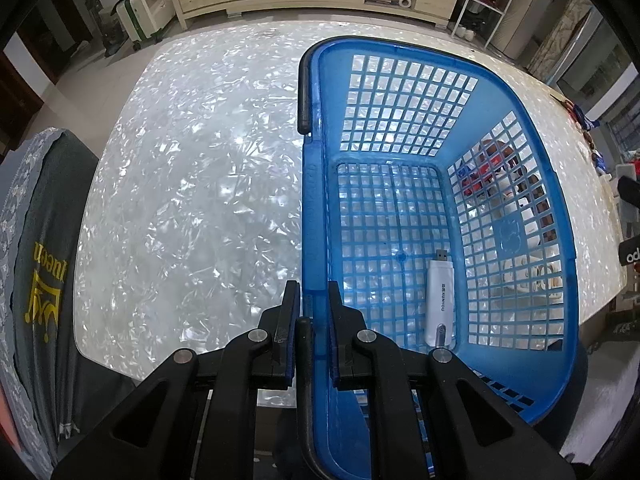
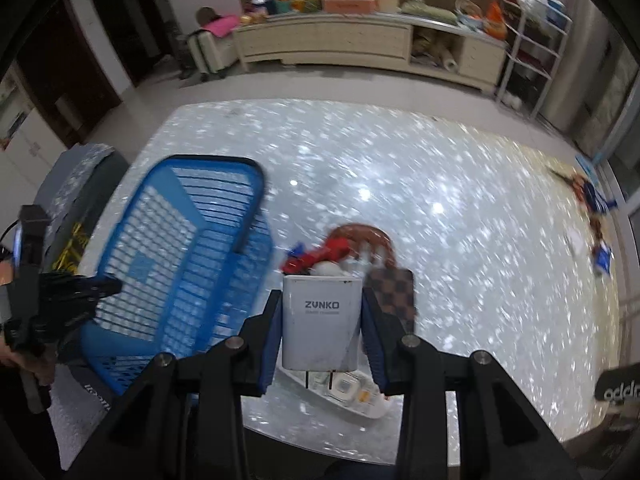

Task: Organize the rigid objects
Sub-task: 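Carry the charger with the right gripper into the basket and release it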

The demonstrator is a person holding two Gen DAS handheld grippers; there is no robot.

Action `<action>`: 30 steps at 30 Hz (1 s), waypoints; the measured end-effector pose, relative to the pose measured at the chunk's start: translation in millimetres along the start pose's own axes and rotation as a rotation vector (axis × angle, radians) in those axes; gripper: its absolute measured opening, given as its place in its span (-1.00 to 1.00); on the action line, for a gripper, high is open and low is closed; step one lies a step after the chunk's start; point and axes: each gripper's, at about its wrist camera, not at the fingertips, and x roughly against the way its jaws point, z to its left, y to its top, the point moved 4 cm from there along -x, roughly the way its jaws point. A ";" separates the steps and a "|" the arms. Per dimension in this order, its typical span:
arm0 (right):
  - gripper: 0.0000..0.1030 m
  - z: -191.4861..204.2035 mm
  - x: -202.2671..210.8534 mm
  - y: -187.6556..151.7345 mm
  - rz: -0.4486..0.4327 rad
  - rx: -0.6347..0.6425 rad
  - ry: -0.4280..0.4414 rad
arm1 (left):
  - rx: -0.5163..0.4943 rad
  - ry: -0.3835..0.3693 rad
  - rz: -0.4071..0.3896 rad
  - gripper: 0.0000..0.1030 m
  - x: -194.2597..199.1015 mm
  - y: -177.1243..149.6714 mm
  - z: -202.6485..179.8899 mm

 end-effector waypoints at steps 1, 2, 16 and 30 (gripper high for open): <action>-0.32 8.9 2.4 2.4 -0.006 0.018 0.009 | 0.000 0.000 0.000 -0.74 -0.1 0.0 0.1; -0.32 13.2 1.1 3.7 -0.008 0.031 0.016 | 0.001 -0.001 0.001 -0.74 0.0 -0.1 0.3; -0.31 81.0 -34.8 20.7 0.020 0.179 0.073 | -0.001 -0.003 0.001 -0.73 1.0 0.8 -1.0; -0.31 119.5 -82.4 10.9 0.098 0.256 0.143 | 0.005 -0.010 -0.002 -0.74 0.7 0.9 1.0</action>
